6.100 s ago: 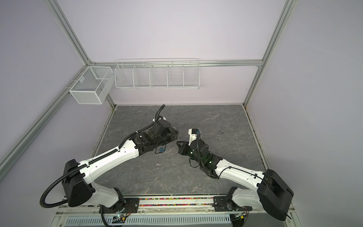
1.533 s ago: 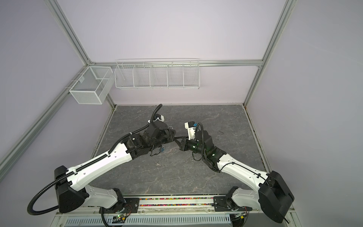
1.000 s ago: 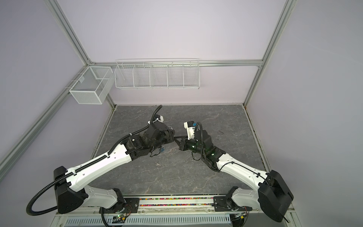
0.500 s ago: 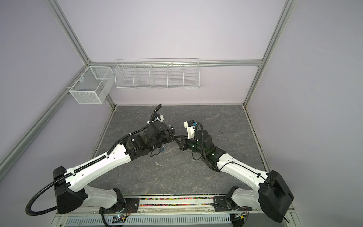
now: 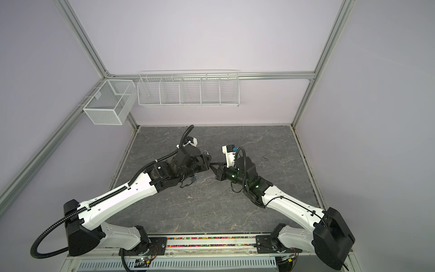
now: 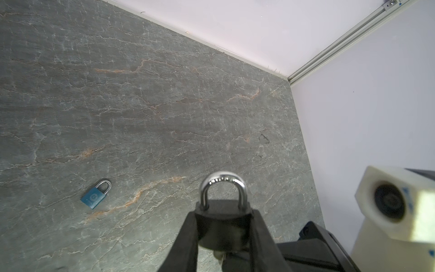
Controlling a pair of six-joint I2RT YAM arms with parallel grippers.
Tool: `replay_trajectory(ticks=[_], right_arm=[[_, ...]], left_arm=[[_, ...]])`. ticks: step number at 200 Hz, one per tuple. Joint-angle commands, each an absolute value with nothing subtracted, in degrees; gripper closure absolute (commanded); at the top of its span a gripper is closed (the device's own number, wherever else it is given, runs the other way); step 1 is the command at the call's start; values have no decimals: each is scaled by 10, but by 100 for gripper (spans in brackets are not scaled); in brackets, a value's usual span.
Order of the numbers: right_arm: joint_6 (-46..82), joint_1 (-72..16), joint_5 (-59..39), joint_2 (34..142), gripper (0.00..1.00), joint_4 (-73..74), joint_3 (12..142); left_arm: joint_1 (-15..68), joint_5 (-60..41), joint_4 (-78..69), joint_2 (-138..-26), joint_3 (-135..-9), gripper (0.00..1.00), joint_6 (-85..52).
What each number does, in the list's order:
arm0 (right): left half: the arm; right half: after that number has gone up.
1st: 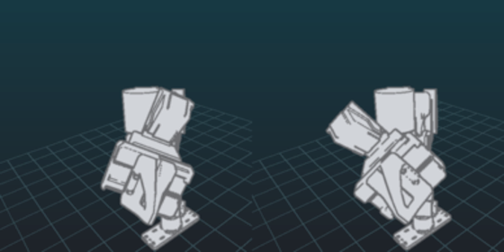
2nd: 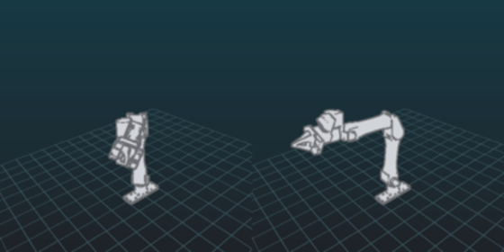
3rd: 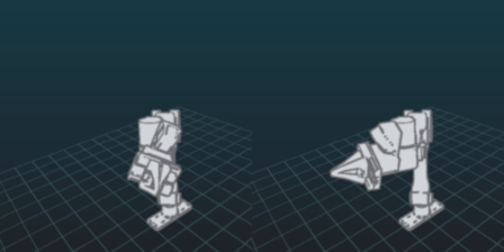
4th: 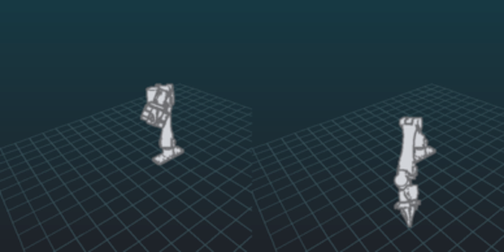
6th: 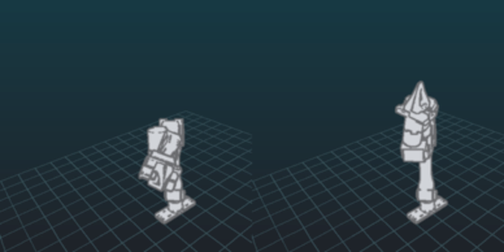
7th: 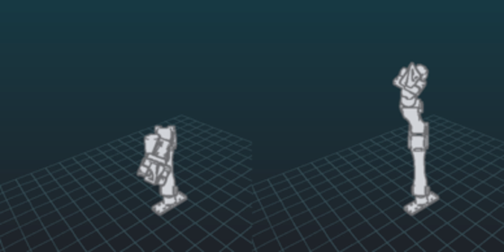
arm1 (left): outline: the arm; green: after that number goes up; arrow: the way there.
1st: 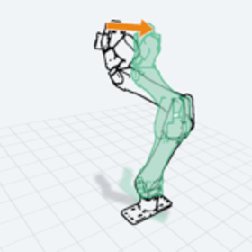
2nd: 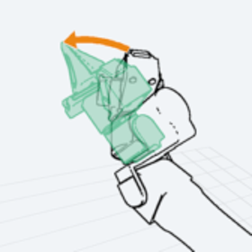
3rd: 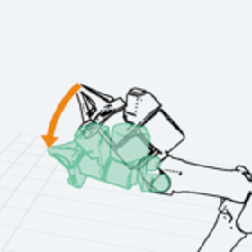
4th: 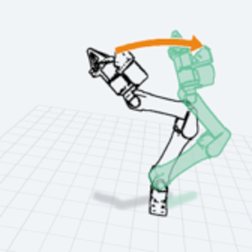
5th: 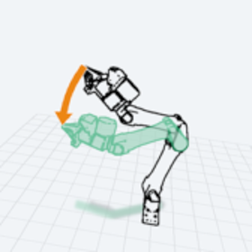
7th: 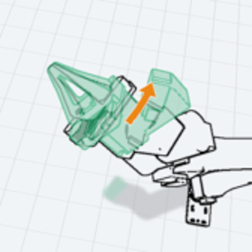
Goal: Unlock with the key
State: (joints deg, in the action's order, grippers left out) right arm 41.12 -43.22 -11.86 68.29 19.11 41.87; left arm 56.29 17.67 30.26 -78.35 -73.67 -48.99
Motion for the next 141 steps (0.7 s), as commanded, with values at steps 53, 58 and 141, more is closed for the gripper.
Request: replay_trajectory(ticks=[53,58,141], right_arm=[[357,-430,-61,672,94,236,454],[356,-430,-60,671,94,242,456],[376,-431,-92,667,89,205,435]], left_arm=[[591,137,313,-780,-741,100,-491],[591,138,314,-780,-738,100,-492],[565,172,271,-763,-735,100,-489]])
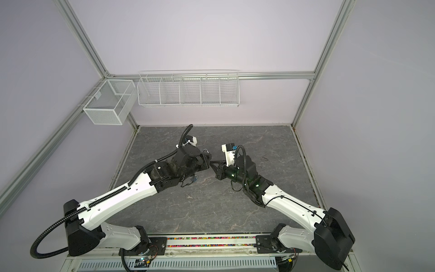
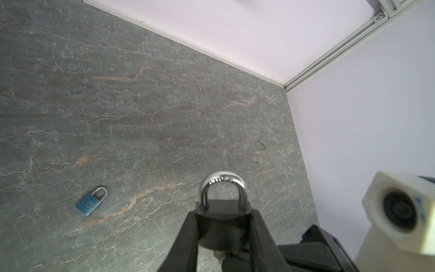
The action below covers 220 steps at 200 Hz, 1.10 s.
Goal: Unlock with the key
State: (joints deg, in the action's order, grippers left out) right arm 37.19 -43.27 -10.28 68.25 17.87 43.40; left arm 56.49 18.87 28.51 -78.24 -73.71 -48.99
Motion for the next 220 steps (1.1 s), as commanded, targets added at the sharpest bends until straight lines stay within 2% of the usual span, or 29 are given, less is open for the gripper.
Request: replay_trajectory(ticks=[1,11,44,220], right_arm=[[376,-431,-91,667,88,204,434],[376,-431,-89,666,84,194,431],[386,-432,-100,667,83,198,414],[386,-438,-114,700,79,230,451]], left_arm=[[565,173,271,-763,-735,100,-488],[563,175,269,-760,-734,100,-487],[554,181,270,-752,-728,100,-489],[554,171,261,-752,-720,100,-490]])
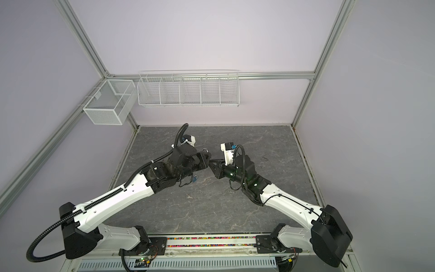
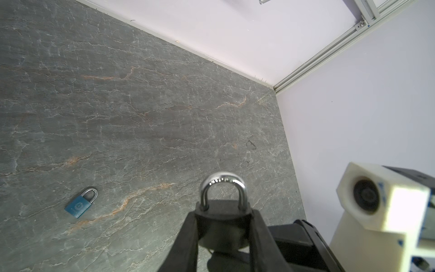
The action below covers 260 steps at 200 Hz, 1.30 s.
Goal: Unlock with the key
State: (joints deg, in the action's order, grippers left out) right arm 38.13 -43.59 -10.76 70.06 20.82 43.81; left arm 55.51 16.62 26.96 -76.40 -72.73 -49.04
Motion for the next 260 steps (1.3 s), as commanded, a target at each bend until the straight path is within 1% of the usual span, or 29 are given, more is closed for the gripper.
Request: replay_trajectory(ticks=[1,30,42,49,123,215,232,243,260], right_arm=[[385,-438,-114,699,78,230,450],[384,-437,-111,688,78,222,447],[382,-437,-108,683,74,218,445],[382,-437,-108,681,73,216,444],[380,-437,-106,685,74,211,445],[386,-435,-106,685,86,217,438],[393,-434,-111,684,89,221,437],[400,-432,-114,682,94,224,438],[414,-429,-118,678,94,232,437]], left_arm=[[553,171,261,-752,-720,100,-490],[553,172,260,-755,-722,100,-488],[553,172,261,-756,-724,100,-487],[553,171,260,-757,-725,100,-487],[553,167,256,-759,-730,100,-488],[553,154,245,-754,-729,100,-491],[552,146,236,-750,-725,100,-491],[552,142,228,-746,-720,100,-492],[551,132,219,-740,-714,100,-494]])
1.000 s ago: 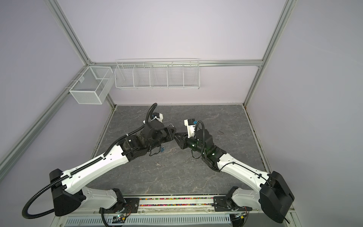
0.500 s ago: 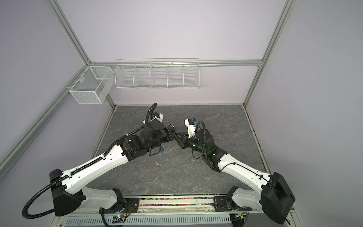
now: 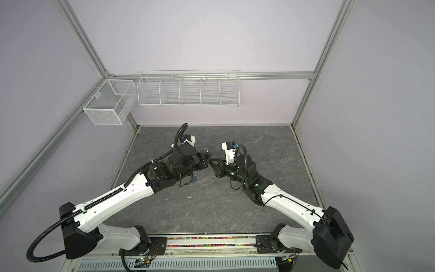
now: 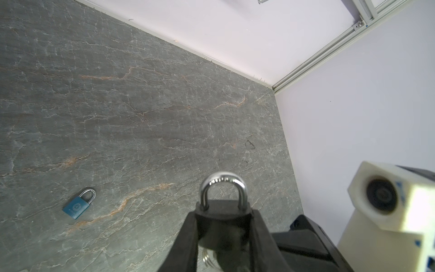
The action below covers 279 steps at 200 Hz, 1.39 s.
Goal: Unlock with the key
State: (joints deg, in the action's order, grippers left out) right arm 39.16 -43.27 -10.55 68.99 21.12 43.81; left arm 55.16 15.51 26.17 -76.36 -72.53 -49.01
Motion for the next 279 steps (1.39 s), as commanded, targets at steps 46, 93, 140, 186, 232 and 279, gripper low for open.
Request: replay_trajectory(ticks=[46,93,140,186,232,279], right_arm=[[471,-423,-163,673,94,286,445],[517,-421,-195,676,94,337,454],[561,-420,-215,683,94,385,457],[596,-420,-222,691,94,408,457],[538,-421,-202,680,94,322,467],[474,-421,-169,672,89,242,469]], left_arm=[[547,99,181,-727,-688,100,-501],[534,57,124,-728,-656,100,-515],[529,47,90,-726,-635,100,-521],[524,40,52,-721,-623,100,-526],[523,60,94,-721,-648,100,-503],[522,106,165,-720,-683,100,-461]])
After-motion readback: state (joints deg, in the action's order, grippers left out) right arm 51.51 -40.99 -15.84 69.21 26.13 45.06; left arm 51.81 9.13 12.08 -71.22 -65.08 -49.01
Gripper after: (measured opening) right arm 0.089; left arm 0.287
